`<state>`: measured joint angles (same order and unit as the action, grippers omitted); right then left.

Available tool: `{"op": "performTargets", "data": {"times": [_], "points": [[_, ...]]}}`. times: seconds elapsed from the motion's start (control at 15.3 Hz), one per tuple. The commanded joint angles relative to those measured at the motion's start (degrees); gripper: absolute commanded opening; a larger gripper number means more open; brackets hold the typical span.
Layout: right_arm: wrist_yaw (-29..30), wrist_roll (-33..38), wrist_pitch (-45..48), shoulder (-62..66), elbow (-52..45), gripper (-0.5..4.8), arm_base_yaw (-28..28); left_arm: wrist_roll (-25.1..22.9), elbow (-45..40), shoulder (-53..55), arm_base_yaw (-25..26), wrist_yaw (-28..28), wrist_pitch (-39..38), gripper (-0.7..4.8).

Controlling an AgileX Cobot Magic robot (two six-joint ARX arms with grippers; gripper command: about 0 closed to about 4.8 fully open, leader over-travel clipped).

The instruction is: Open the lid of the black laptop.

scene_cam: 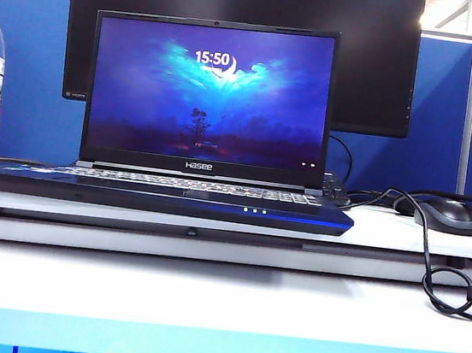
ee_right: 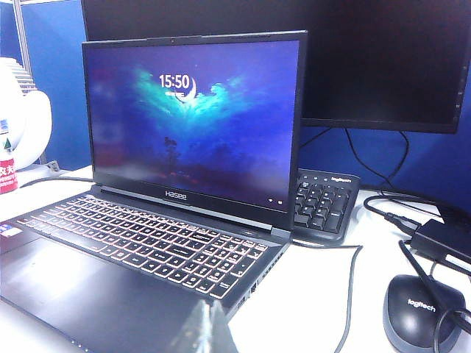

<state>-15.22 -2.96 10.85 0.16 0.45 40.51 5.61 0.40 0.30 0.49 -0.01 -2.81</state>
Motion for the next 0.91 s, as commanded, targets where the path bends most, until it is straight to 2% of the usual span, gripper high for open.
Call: {"op": "performTargets", "data": {"times": [0.07, 0.91], "points": [[-0.1, -0.1, 0.9, -0.1, -0.4, -0.05, 0.0, -2.2, 0.0, -0.1, 0.1, 0.3, 0.3, -0.02], [0.0, -0.5, 0.0, -0.1, -0.4, -0.05, -0.9, -2.2, 0.0, -0.1, 0.1, 0.2, 0.3, -0.03]]}}
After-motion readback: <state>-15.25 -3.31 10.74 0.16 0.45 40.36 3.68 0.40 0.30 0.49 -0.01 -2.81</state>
